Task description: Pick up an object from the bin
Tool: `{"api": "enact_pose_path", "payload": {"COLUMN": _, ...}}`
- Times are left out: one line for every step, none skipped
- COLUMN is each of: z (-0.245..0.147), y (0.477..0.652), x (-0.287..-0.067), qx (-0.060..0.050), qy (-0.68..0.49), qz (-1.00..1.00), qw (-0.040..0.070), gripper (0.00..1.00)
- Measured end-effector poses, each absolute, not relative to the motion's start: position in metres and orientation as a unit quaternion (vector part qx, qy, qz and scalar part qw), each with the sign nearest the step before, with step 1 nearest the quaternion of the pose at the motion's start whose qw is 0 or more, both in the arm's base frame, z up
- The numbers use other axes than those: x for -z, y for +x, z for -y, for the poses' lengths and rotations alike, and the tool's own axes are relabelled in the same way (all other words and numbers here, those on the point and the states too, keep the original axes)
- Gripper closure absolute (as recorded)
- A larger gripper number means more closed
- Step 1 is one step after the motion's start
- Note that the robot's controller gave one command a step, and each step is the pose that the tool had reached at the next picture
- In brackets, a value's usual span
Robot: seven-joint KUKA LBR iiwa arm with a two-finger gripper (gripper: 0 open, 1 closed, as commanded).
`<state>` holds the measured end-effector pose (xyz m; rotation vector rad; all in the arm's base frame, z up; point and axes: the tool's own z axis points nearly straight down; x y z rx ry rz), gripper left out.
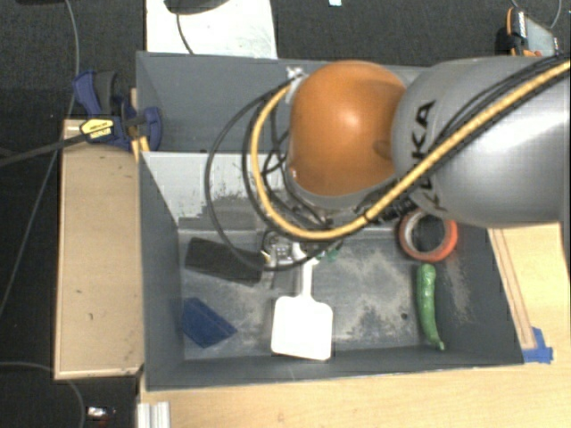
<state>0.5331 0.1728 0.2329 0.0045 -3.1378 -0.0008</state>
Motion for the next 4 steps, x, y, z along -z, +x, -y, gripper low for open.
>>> {"api": "enact_pose_path", "payload": {"z": -0.172, "y": 0.535, "x": -0.236, "qx": 0.001, "qy": -0.001, "qz": 1.0, "qw": -0.002, "gripper": 0.0}}
{"api": "enact_pose_path", "payload": {"z": -0.231, "y": 0.577, "x": -0.072, "qx": 0.002, "qy": -0.027, "qz": 1.0, "qw": -0.004, "gripper": 0.0}}
{"api": "enact_pose_path", "payload": {"z": -0.256, "y": 0.555, "x": -0.161, "qx": 0.003, "qy": -0.043, "qz": 0.999, "qw": -0.008, "gripper": 0.0}}
{"api": "enact_pose_path", "payload": {"z": -0.248, "y": 0.568, "x": -0.1, "qx": -0.001, "qy": -0.141, "qz": 0.99, "qw": 0.002, "gripper": 0.0}}
